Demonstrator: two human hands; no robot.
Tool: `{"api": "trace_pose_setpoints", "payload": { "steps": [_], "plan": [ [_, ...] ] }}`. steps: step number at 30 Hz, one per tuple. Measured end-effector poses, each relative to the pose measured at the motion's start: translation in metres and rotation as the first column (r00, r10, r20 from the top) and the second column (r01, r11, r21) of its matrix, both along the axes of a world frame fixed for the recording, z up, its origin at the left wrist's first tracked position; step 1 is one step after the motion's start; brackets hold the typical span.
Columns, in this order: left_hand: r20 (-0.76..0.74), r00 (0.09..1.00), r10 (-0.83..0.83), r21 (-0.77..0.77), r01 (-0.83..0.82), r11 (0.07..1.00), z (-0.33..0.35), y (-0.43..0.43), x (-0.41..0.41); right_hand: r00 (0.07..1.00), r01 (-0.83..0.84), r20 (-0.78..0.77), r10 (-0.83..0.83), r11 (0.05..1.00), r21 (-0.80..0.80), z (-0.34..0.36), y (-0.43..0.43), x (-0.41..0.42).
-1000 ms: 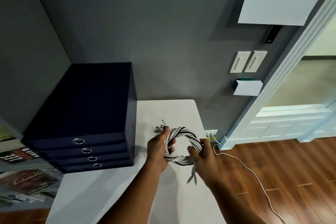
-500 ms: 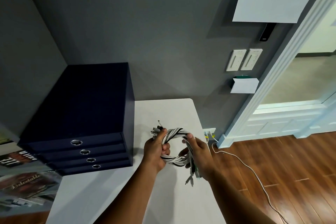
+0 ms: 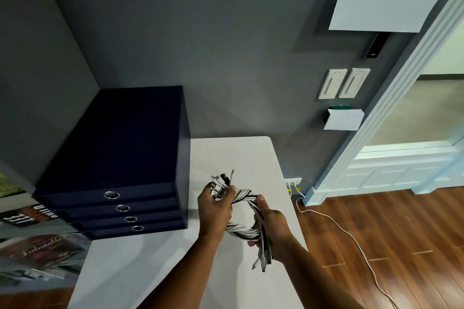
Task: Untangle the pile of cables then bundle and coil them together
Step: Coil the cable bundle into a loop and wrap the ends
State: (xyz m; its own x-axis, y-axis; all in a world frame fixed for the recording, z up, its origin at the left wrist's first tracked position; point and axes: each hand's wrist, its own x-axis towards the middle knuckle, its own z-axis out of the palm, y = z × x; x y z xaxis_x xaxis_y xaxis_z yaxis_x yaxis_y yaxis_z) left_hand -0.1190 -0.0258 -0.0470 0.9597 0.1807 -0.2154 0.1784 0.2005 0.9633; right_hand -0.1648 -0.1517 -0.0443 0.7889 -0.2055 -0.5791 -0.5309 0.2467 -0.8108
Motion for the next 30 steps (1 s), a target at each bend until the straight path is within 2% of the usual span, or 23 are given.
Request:
{"api": "trace_pose_setpoints", "payload": {
  "steps": [2,4,7,9,11,14,20,24,27,29,30],
  "plan": [
    [0.008,1.0,-0.014,0.045,0.014,0.999,-0.005,0.002,-0.001,1.0,-0.02,0.006,0.02,1.0,-0.022,0.0,-0.002,0.001],
    [-0.081,0.996,-0.043,-0.004,0.043,0.999,-0.008,0.006,-0.001,0.998,-0.036,0.057,0.04,0.997,-0.066,0.0,-0.005,0.002],
    [-0.291,0.934,-0.206,-0.314,0.11,0.943,-0.01,0.011,0.001,0.987,-0.047,0.141,0.07,0.986,-0.16,0.0,-0.011,0.004],
    [-0.345,0.887,-0.308,-0.44,0.137,0.888,-0.007,0.014,0.003,0.979,-0.052,0.176,0.103,0.961,-0.27,-0.003,-0.015,0.006],
    [-0.358,0.881,-0.31,-0.373,0.169,0.912,-0.005,0.011,0.003,0.969,-0.059,0.204,0.138,0.934,-0.353,-0.009,-0.018,0.004],
    [-0.314,0.931,-0.185,-0.202,0.124,0.971,-0.007,0.007,0.003,0.942,-0.07,0.288,0.17,0.943,-0.326,-0.021,-0.017,-0.005],
    [-0.125,0.988,-0.091,-0.204,0.064,0.977,-0.016,0.0,-0.002,0.918,0.064,0.364,0.157,0.847,-0.527,-0.032,-0.007,-0.017],
    [-0.064,0.976,-0.207,-0.108,0.199,0.974,-0.016,0.012,-0.008,0.92,0.028,0.352,0.169,0.87,-0.491,-0.024,-0.008,-0.019],
    [-0.116,0.932,-0.343,-0.16,0.323,0.933,-0.021,0.033,-0.007,0.899,-0.051,0.356,0.254,0.869,-0.492,-0.01,-0.021,-0.014],
    [-0.18,0.921,-0.346,-0.18,0.315,0.932,-0.021,0.045,-0.006,0.883,-0.151,0.333,0.33,0.873,-0.465,0.003,-0.03,-0.01],
    [-0.18,0.922,-0.343,-0.134,0.323,0.937,-0.02,0.05,-0.004,0.872,-0.219,0.309,0.38,0.866,-0.45,0.009,-0.035,-0.008]
  ]
}}
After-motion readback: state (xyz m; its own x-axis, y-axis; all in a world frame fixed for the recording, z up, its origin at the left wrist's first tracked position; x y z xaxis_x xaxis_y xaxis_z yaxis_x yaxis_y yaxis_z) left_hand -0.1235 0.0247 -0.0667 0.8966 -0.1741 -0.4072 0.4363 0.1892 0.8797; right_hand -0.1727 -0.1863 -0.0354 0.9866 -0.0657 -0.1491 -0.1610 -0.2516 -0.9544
